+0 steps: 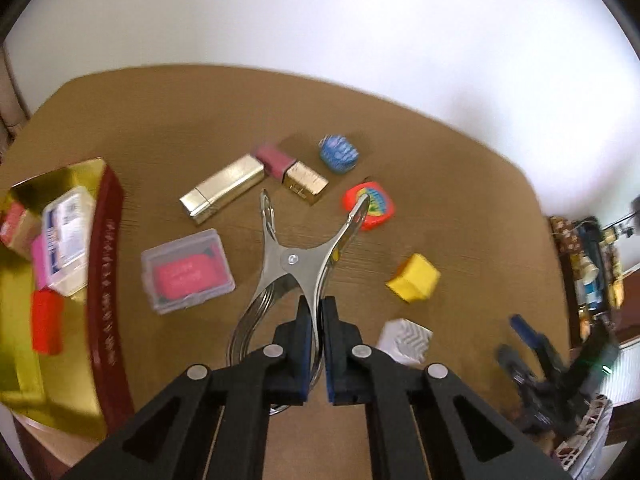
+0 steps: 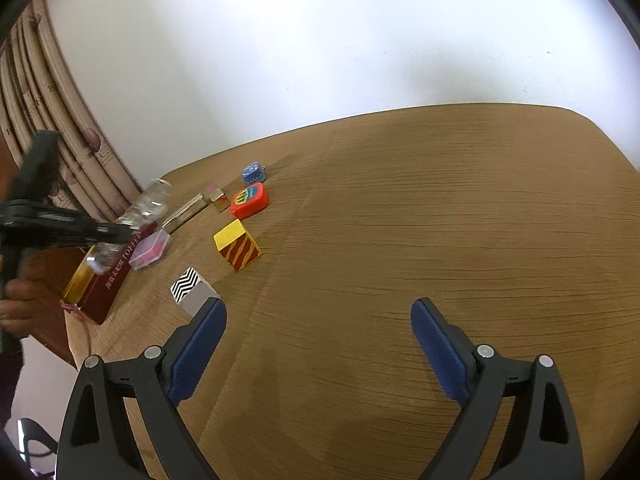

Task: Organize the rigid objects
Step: 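Lift the silver clip toward the tin with the left tool while the right tool grasps the yellow cube, then release the clip into the tin with the left tool while the right tool carries the yellow cube over, then lower the yellow cube into the tin and open the right tool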

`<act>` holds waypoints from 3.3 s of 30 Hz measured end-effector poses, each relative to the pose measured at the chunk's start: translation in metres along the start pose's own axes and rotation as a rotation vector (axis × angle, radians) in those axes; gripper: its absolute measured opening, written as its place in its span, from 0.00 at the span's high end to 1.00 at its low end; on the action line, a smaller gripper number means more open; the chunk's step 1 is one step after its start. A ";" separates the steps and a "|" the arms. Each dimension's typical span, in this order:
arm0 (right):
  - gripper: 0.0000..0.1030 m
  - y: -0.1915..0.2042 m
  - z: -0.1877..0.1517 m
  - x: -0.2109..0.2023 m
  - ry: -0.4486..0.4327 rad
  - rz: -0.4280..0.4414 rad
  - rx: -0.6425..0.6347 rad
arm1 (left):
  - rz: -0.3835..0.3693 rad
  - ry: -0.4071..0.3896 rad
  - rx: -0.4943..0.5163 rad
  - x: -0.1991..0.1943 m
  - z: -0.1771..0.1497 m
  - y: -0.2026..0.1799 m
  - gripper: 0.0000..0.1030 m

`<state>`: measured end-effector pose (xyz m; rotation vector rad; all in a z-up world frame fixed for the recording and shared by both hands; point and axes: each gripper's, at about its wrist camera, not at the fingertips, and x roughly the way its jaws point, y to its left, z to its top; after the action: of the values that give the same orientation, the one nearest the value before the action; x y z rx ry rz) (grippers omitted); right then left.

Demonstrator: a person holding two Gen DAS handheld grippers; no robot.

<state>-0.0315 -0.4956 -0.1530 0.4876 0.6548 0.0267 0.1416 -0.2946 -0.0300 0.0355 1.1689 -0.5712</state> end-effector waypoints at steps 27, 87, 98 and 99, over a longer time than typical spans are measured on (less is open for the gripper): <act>0.71 0.102 0.072 0.133 0.375 0.032 -0.376 | 0.019 -0.091 -0.210 -0.122 -0.031 0.106 0.96; 0.70 0.393 0.041 0.225 0.451 0.260 -0.407 | 0.490 -0.313 -0.211 -0.110 -0.112 0.212 0.79; 0.54 0.326 0.061 0.136 0.237 0.377 -0.228 | 0.487 -0.271 -0.164 -0.095 -0.114 0.199 0.78; 0.46 0.309 0.060 0.121 0.210 0.357 -0.217 | 0.485 -0.263 -0.153 -0.092 -0.115 0.197 0.78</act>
<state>0.1391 -0.2260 -0.0451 0.3892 0.7537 0.4868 0.1055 -0.0522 -0.0475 0.1066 0.9002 -0.0536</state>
